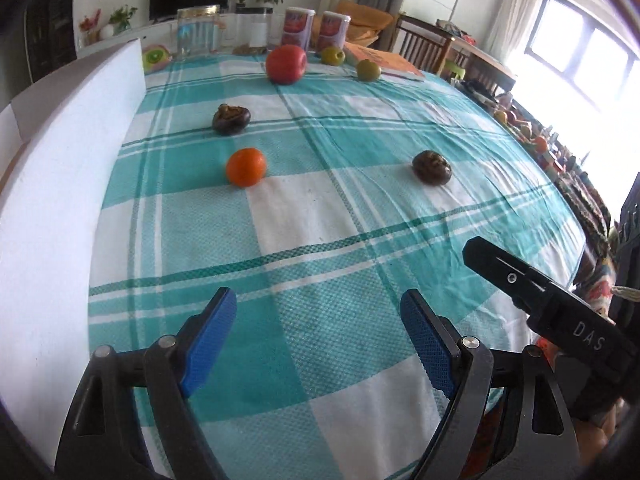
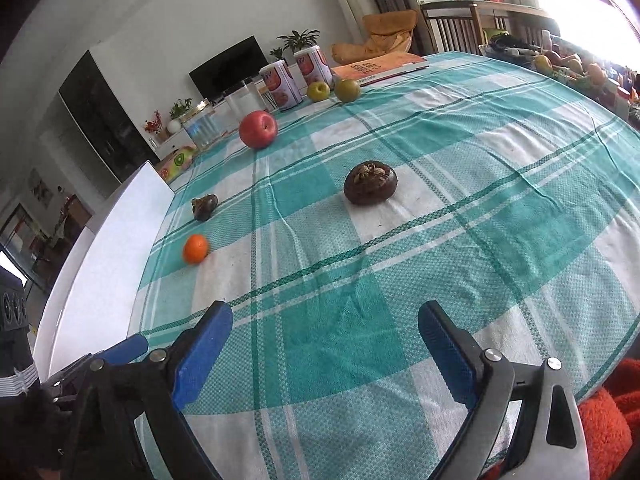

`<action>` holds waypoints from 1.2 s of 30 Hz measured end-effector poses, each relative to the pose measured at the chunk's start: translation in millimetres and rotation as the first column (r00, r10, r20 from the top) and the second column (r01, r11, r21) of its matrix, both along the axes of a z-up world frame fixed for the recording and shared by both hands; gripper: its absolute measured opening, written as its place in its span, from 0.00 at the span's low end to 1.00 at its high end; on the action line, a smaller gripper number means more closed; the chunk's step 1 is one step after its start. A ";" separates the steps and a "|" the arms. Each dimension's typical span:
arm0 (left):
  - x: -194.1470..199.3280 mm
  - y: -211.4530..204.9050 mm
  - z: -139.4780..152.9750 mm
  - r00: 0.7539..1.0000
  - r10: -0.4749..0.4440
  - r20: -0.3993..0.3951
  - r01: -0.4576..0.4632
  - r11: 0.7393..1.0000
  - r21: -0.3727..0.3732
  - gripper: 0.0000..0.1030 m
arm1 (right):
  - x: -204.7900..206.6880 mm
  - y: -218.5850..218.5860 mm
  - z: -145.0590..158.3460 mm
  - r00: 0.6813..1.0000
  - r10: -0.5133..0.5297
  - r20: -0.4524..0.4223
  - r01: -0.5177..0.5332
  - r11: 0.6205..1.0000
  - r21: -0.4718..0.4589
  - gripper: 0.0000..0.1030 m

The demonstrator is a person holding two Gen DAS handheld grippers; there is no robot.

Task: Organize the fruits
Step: 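Move both tools back over the table toward the remaining fruits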

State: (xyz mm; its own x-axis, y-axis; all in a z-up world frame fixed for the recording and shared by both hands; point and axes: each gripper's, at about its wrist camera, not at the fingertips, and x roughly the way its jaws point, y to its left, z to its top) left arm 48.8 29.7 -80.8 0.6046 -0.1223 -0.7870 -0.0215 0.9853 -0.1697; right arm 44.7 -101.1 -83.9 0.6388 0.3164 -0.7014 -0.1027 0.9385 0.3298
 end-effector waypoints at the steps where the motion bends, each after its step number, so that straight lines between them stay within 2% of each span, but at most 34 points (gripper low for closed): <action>1: 1.7 1.9 -5.0 1.000 0.008 -0.002 -0.008 1.000 0.014 0.83 | 0.7 -0.5 -0.5 1.000 -0.002 -0.004 0.002 1.000 -0.001 0.91; 5: 7.5 11.9 -25.3 0.999 0.036 -0.004 -0.036 0.998 0.054 0.83 | 3.9 1.2 -4.9 1.000 -0.006 -0.013 0.006 1.000 -0.005 0.91; 6: 6.9 10.6 -26.5 0.999 0.033 0.030 -0.036 0.996 0.081 0.83 | 4.4 1.6 -5.6 1.000 -0.006 -0.015 0.006 1.000 -0.008 0.91; 8: 7.4 9.2 -28.8 0.999 0.025 0.038 -0.029 0.992 0.119 0.83 | 4.9 2.7 -6.5 1.000 -0.005 -0.020 0.004 1.000 -0.012 0.91; 20: 10.9 1.8 -30.9 1.000 0.009 0.024 -0.013 0.987 0.162 0.89 | 7.5 2.8 -10.2 0.999 -0.006 -0.040 0.006 1.000 -0.007 0.91; 36: 10.9 1.5 -31.2 1.000 0.009 0.024 -0.013 0.987 0.162 0.90 | 6.8 1.3 -9.5 0.999 -0.008 -0.038 0.008 1.000 0.001 0.91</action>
